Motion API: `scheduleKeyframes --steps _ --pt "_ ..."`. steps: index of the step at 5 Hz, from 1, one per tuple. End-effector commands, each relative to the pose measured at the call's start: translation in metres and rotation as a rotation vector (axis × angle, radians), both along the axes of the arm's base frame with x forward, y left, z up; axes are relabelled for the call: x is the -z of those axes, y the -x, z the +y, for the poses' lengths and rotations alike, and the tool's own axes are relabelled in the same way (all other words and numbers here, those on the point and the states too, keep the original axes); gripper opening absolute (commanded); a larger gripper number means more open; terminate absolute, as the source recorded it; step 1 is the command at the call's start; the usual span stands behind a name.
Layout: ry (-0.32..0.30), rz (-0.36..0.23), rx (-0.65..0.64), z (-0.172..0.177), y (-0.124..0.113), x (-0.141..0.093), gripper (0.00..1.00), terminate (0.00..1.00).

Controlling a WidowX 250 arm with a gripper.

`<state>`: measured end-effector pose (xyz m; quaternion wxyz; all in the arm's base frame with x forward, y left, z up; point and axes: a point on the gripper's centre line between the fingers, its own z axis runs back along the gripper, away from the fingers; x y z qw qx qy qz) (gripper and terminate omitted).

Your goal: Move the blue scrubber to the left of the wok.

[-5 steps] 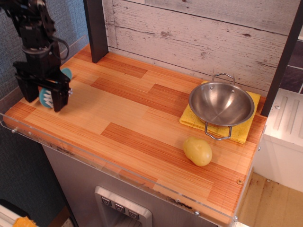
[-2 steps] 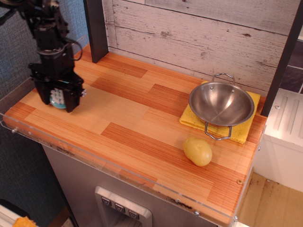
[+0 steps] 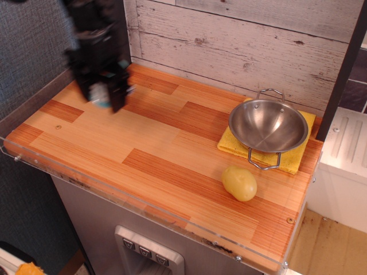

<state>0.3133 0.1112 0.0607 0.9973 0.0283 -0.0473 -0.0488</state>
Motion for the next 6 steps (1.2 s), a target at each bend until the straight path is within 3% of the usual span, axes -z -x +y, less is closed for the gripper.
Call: scheduleKeyframes --steps 1,3,6 --pt "-0.001 -0.092 0.231 -0.077 -0.044 -0.023 0.0 0.0" --pt "-0.009 -0.024 0.289 -0.102 -0.049 -0.001 0.0 0.0" --pt "0.022 0.088 0.232 -0.089 -0.032 0.032 0.0 0.0"
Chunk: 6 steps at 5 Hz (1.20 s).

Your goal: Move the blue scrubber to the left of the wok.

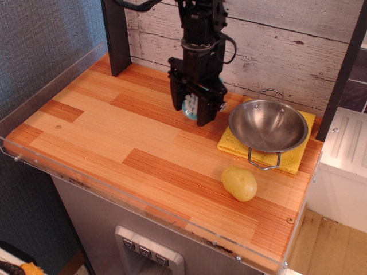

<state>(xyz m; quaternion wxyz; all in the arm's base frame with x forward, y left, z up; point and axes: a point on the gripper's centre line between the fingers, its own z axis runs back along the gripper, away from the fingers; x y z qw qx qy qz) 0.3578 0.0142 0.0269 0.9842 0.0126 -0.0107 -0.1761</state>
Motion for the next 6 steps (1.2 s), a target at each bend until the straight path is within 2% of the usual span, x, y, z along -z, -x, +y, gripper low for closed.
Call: scheduleKeyframes --steps 1,3,4,5,6 --pt "0.013 0.016 -0.033 0.009 0.014 -0.004 1.0 0.0" --pt "0.029 -0.083 0.039 0.002 0.019 -0.053 1.0 0.0" --pt "0.039 -0.128 0.035 0.001 0.031 -0.078 1.0 0.0" --pt "0.028 -0.11 -0.063 0.006 0.053 -0.09 1.0 0.0" --pt "-0.001 -0.104 -0.148 0.011 0.073 -0.089 1.0 0.0"
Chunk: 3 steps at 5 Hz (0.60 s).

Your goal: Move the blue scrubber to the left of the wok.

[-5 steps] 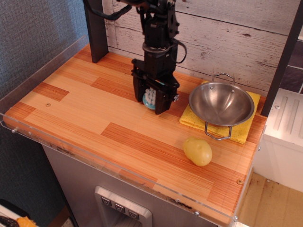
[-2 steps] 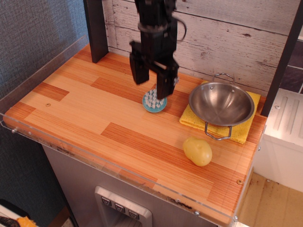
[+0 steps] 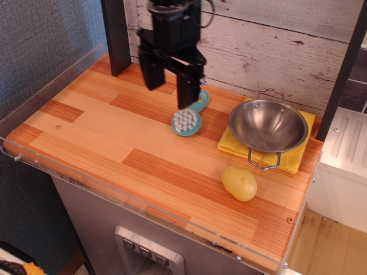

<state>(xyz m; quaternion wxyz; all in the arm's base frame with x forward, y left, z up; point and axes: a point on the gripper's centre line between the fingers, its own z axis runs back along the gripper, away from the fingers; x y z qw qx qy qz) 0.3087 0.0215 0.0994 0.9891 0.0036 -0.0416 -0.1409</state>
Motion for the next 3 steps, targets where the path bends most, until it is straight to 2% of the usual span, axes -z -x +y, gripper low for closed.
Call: scheduleKeyframes --steps 1,3 --pt "-0.003 -0.045 -0.167 0.009 0.044 -0.008 1.0 0.0" --pt "0.011 -0.044 -0.149 0.008 0.048 0.003 1.0 0.0"
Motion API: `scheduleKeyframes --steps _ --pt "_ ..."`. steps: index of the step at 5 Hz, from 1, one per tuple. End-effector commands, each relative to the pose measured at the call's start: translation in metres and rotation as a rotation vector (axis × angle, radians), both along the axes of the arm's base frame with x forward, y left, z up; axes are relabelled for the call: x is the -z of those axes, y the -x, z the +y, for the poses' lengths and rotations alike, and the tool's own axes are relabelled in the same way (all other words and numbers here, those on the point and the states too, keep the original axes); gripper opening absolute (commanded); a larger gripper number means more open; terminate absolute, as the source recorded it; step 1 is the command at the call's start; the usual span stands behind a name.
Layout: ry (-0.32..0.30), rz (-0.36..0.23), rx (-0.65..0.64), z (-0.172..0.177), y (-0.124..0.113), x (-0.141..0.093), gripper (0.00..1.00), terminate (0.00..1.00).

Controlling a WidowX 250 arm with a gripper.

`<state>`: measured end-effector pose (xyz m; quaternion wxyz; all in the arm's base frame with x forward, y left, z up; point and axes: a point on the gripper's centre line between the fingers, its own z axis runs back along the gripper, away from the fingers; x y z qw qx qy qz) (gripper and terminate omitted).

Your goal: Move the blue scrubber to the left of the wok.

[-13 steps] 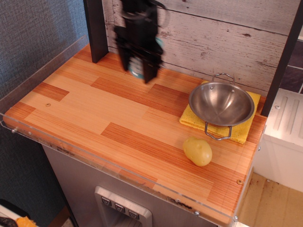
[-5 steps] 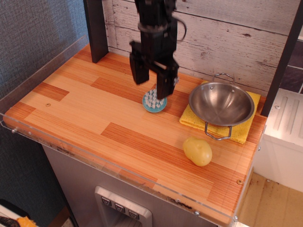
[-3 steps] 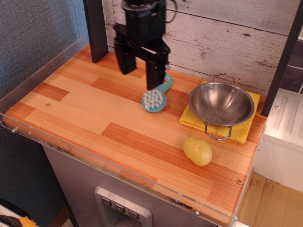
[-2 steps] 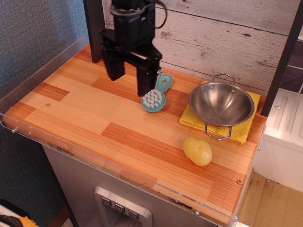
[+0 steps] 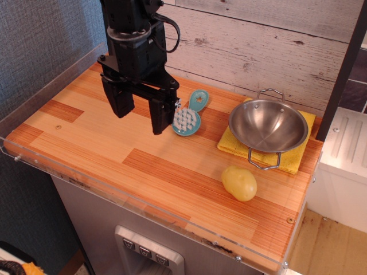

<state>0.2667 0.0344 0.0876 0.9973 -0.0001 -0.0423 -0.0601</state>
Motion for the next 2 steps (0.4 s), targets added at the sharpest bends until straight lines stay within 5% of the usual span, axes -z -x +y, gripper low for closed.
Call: scheduleKeyframes --steps 1,2 --pt "-0.007 -0.044 0.013 -0.005 0.0061 -0.009 1.0 0.0" --pt "-0.007 -0.044 0.013 -0.005 0.0061 -0.009 1.0 1.0"
